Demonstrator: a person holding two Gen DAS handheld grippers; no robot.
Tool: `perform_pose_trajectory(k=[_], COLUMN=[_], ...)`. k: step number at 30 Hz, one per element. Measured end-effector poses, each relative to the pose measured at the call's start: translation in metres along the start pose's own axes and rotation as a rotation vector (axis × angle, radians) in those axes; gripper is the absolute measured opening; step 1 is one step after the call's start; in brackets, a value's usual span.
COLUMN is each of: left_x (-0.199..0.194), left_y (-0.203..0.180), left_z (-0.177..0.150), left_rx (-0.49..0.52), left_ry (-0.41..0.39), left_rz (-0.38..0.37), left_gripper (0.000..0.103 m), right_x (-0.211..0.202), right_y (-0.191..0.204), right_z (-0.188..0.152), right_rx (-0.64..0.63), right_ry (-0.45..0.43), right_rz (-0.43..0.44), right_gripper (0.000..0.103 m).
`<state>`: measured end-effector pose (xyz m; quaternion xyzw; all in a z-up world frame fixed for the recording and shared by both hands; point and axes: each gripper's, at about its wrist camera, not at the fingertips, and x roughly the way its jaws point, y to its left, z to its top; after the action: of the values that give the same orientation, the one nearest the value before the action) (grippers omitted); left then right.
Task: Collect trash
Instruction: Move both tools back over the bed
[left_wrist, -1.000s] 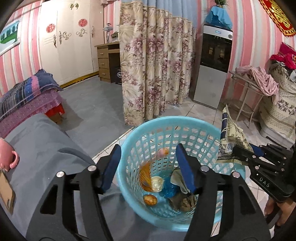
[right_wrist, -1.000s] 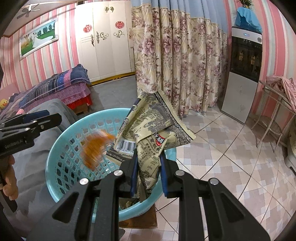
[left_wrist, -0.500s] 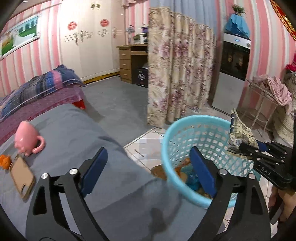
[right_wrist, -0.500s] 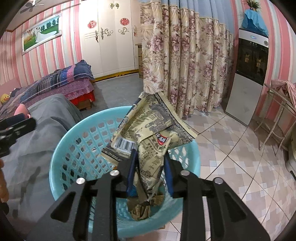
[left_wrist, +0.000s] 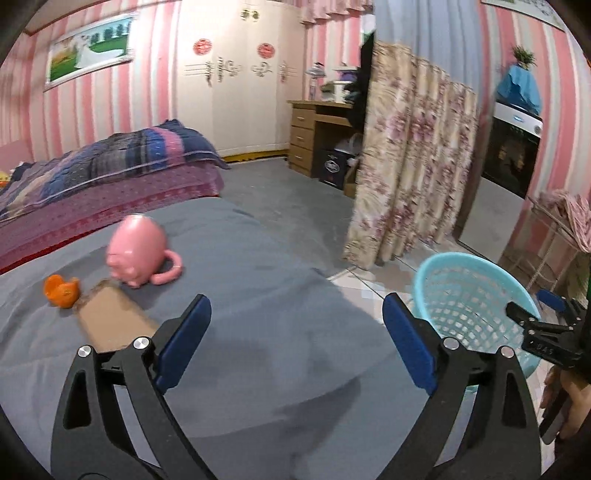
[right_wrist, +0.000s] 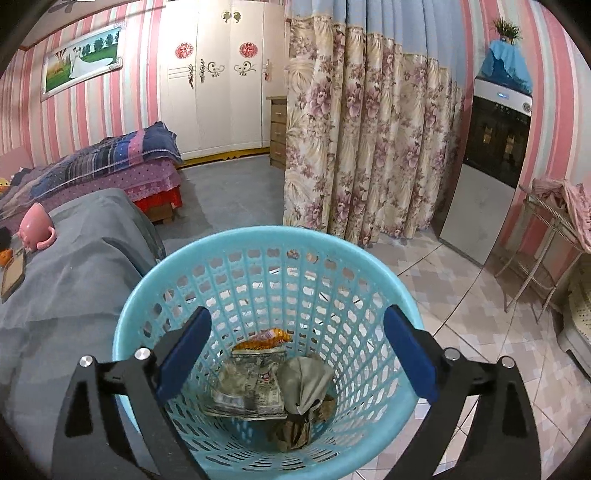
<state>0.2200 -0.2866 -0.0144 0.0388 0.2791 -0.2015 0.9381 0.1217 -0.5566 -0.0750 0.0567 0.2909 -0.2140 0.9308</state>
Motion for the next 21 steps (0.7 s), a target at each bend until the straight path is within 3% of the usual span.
perform_pose_trajectory(k=[8,21], left_x=[-0.028,-0.068], left_y=[0.06,0.164], left_z=[-0.008,-0.022], left_rx=[-0.071,-0.127], left_ry=[-0.021,-0.044], left_rz=[0.082,0.266], left_gripper=[0.094,0.097], right_x=[-0.012,-0.029], right_y=[0.023,0.126], right_z=[0.011,0.024], right_rx=[0.002,-0.069], right_ry=[-0.022,-0.079], right_rz=[0.006,0.145], right_gripper=[0.095,0.098])
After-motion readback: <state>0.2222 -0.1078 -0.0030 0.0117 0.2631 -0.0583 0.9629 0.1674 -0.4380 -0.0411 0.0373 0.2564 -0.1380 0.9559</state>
